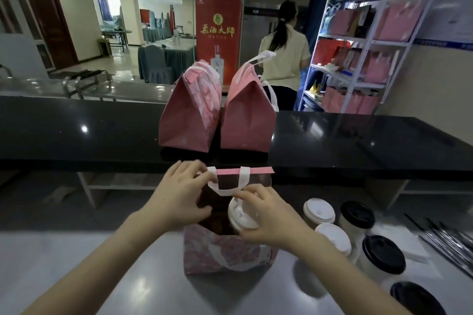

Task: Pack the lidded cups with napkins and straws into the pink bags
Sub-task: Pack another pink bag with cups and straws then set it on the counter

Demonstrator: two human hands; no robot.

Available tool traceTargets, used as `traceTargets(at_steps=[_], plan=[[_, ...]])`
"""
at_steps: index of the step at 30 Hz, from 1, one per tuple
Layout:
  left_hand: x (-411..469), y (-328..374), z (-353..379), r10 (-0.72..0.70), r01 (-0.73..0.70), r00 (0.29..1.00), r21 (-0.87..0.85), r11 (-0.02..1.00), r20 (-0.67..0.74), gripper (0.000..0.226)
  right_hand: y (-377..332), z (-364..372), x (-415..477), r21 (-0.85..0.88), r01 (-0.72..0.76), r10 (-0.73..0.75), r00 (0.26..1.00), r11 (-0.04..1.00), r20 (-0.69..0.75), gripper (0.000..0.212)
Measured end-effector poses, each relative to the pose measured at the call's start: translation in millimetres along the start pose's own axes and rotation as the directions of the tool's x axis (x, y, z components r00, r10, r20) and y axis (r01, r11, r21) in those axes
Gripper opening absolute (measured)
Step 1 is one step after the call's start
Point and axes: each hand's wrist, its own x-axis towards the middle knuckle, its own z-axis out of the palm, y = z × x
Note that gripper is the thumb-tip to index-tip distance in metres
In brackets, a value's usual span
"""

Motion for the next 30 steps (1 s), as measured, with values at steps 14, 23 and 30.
traceTargets(at_steps=[14,23,30], plan=[[-27.7,1.2,13.4,0.017,-0.017,0.996,-0.001,1.000,0.090,0.046,13.1,-11.1,-49.9,0.036,0.028,-0.034,0.985,0.999,0.168,0.082],[-65.7,3.0,14.3,-0.072,0.065,0.947,0.033,0.997,0.314,0.113,19.0,-16.1,-59.0,0.147,-0.004,-0.013,0.993,0.989,0.118,0.076],[-69.6,26.7,16.4,-0.059,0.068,0.965,-0.030,0.997,0.255,0.127,-19.0,-1.4,-30.6,0.168,0.092,-0.111,0.988,0.982,0.106,0.080]])
